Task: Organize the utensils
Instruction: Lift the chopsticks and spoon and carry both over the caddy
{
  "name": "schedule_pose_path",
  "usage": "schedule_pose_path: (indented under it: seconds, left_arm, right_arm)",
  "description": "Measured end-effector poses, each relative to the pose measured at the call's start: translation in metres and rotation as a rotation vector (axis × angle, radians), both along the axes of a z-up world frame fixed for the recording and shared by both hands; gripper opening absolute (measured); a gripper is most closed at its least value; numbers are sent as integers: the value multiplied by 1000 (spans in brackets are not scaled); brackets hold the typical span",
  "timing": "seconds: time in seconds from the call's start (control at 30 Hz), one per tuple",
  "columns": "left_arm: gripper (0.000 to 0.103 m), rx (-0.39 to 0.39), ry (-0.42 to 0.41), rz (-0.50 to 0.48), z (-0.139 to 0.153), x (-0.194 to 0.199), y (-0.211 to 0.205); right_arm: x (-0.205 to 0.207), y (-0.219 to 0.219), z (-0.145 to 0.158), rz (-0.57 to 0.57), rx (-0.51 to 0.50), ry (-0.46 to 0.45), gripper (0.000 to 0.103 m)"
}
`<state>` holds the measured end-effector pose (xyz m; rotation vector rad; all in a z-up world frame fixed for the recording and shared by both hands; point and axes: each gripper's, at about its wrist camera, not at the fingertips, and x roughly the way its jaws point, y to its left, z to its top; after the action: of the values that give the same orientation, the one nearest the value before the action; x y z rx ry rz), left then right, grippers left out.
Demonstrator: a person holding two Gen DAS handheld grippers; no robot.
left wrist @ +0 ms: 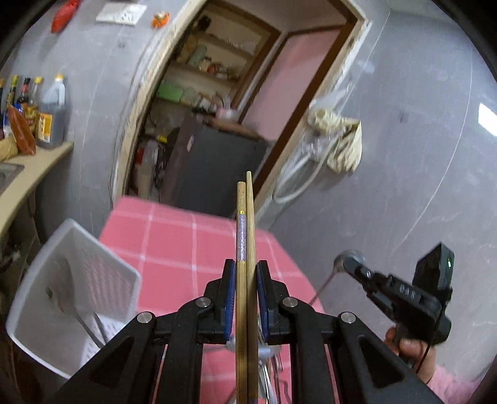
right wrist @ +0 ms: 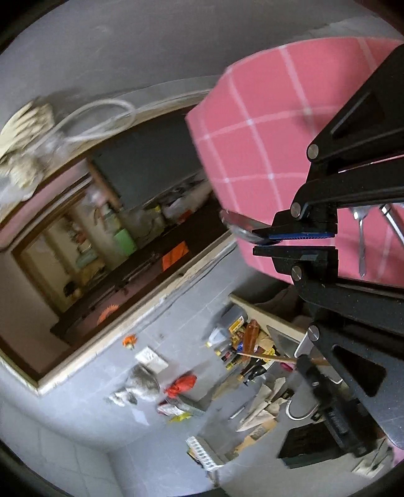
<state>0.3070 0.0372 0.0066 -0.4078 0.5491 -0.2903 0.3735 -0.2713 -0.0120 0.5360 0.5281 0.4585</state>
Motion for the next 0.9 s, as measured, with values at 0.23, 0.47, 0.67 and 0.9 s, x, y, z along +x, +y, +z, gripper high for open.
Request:
schedule_pose_path:
  seconds: [0.23, 0.47, 0.67, 0.9]
  left_arm:
    - [13, -15, -90, 76, 27, -4, 49]
    - [13, -43, -184, 201, 34, -4, 103]
    - [13, -59, -246, 292, 27, 4, 129]
    - [13, -36, -263, 354, 12, 6, 132]
  right_arm:
    - [-3, 73, 33, 125, 88, -85, 3]
    - [-4, 160, 38, 264, 122, -149, 3]
    - [-8, 204, 25, 334, 49, -151, 3]
    - [-9, 206, -4, 365, -22, -84, 3]
